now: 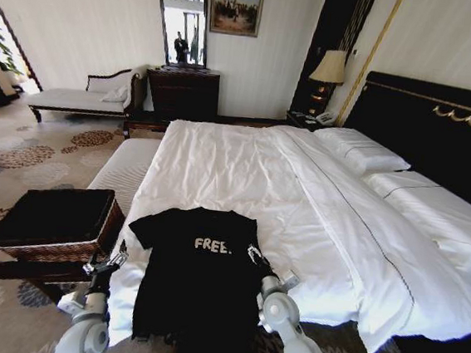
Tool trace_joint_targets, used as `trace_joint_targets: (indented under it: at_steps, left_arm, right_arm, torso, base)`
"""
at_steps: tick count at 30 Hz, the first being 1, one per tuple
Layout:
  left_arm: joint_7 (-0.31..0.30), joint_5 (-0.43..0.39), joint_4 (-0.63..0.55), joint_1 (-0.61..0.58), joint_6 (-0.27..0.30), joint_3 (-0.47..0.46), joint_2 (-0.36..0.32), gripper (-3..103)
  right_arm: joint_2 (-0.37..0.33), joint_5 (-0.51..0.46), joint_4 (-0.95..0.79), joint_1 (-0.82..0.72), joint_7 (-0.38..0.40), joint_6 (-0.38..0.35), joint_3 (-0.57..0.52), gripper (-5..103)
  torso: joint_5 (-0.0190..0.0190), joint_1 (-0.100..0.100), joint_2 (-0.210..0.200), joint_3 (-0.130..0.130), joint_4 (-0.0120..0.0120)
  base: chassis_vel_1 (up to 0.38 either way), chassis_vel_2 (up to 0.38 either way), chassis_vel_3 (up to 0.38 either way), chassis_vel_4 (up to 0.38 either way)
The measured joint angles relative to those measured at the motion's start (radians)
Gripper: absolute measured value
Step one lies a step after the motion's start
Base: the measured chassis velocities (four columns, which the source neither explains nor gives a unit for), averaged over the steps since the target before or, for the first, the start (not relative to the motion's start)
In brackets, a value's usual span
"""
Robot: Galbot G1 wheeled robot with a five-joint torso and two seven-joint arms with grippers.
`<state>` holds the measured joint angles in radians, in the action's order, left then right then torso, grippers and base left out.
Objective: Fold the clothes on the bed and place them into the basket.
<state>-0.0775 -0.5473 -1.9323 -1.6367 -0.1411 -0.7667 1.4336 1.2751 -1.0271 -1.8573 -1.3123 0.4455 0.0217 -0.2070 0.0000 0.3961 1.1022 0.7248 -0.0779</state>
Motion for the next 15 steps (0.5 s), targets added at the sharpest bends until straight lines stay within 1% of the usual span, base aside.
trace_joint_targets:
  at_steps: [3, 8, 12, 13, 15]
  left_arm:
    - [0.000, -0.002, -0.004, -0.001, 0.000, -0.001, -0.005, 100]
    - [-0.001, -0.003, -0.006, -0.004, 0.000, -0.002, -0.011, 100]
    - [-0.002, -0.005, -0.004, -0.006, -0.001, -0.004, -0.018, 100]
    - [-0.002, -0.005, -0.004, -0.006, -0.001, -0.004, -0.018, 100]
    - [-0.002, -0.006, -0.004, -0.009, -0.003, -0.006, -0.020, 100]
  right_arm:
    - [-0.004, 0.020, 0.000, -0.003, -0.009, 0.014, 0.001, 100]
    - [-0.010, 0.023, 0.003, 0.005, -0.010, 0.017, 0.000, 100]
    - [-0.051, 0.005, -0.003, 0.009, -0.009, 0.011, 0.028, 100]
    - [-0.051, 0.005, -0.003, 0.009, -0.009, 0.011, 0.028, 100]
    - [-0.095, 0.008, 0.002, 0.010, -0.008, 0.005, 0.054, 100]
  torso:
    - [0.0000, 0.000, 0.000, 0.000, 0.0000]
    - [0.0000, 0.000, 0.000, 0.000, 0.0000]
    - [0.0001, 0.000, 0.000, 0.000, 0.0000]
    - [0.0001, 0.000, 0.000, 0.000, 0.0000]
    - [0.0001, 0.000, 0.000, 0.000, 0.0000]
  base:
    - [0.000, 0.000, 0.000, 0.000]
    - [0.000, 0.000, 0.000, 0.000]
    - [0.000, 0.000, 0.000, 0.000]
    - [0.000, 0.000, 0.000, 0.000]
    - [0.000, 0.000, 0.000, 0.000]
